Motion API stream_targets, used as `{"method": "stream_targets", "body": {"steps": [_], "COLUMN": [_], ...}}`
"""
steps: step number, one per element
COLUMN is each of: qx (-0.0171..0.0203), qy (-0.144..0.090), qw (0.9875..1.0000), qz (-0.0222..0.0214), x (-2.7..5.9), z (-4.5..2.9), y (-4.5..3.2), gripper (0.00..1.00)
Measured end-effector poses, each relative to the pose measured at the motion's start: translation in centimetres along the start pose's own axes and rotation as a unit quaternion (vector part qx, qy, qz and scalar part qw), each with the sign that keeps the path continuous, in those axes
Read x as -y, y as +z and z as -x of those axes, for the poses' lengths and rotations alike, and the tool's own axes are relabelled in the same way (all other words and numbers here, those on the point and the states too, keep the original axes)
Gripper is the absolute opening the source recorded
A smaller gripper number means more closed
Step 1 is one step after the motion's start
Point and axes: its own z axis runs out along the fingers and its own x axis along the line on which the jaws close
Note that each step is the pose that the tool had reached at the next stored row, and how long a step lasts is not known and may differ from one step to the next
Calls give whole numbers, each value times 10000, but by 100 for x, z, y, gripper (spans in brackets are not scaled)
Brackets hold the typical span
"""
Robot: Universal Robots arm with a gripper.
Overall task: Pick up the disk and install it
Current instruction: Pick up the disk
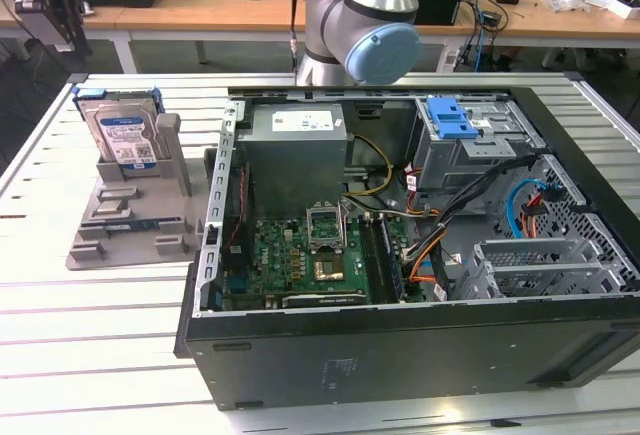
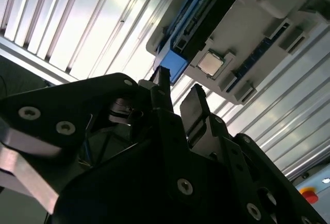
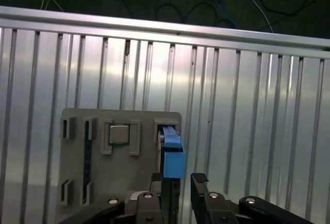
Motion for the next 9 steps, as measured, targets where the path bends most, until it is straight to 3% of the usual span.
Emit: {"method": "stream_targets", "body": {"steps": [9], "qx": [0], "qy": [0], "qw": [10000], "qz": [1], "x": [6], "z": [57], "y": [130], "gripper": [36]}}
